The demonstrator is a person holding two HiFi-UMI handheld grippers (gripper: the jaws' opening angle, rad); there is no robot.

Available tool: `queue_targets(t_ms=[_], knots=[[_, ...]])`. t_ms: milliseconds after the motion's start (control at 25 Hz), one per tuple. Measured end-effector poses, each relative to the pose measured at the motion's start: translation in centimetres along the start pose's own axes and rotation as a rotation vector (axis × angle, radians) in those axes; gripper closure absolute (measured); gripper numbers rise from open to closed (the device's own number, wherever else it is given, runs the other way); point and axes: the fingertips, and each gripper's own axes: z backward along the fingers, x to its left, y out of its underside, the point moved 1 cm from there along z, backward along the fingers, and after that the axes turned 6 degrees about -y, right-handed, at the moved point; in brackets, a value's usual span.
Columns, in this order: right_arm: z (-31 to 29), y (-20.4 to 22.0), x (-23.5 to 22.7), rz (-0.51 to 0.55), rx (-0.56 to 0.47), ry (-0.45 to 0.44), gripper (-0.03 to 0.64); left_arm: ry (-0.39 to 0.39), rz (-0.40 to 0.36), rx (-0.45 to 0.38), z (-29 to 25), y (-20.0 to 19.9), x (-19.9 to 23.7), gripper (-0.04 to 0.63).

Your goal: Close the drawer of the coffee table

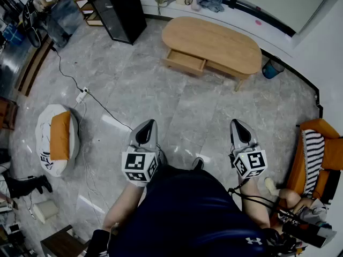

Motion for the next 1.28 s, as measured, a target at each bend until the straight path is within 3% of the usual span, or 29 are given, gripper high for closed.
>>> queue_targets(t_ms=[440,760,1000,1280], knots=[[1.9,0.0,-2.3,-0.066,-0.037,-0.026,0.615,-0.029,-0.037,0.016,-0.1,-0.6,-3.0,0.594],[3.8,2.1,-4.3,-0.088,0.008,-0.092,0.615,-0.075,0.003,0.049,0.3,0.9,-7.3,0.594],[1.3,2.8,-5.5,-0.102,0.039,-0.069,0.614,-0.098,0.022,0.068,-1.5,1.4,-4.8,0.594],[-4.9,1.7,-6.2,-0.092,0.07,-0.022,0.615,-0.045,0.047,0.076,-8.3,0.2,0.2,0.594]])
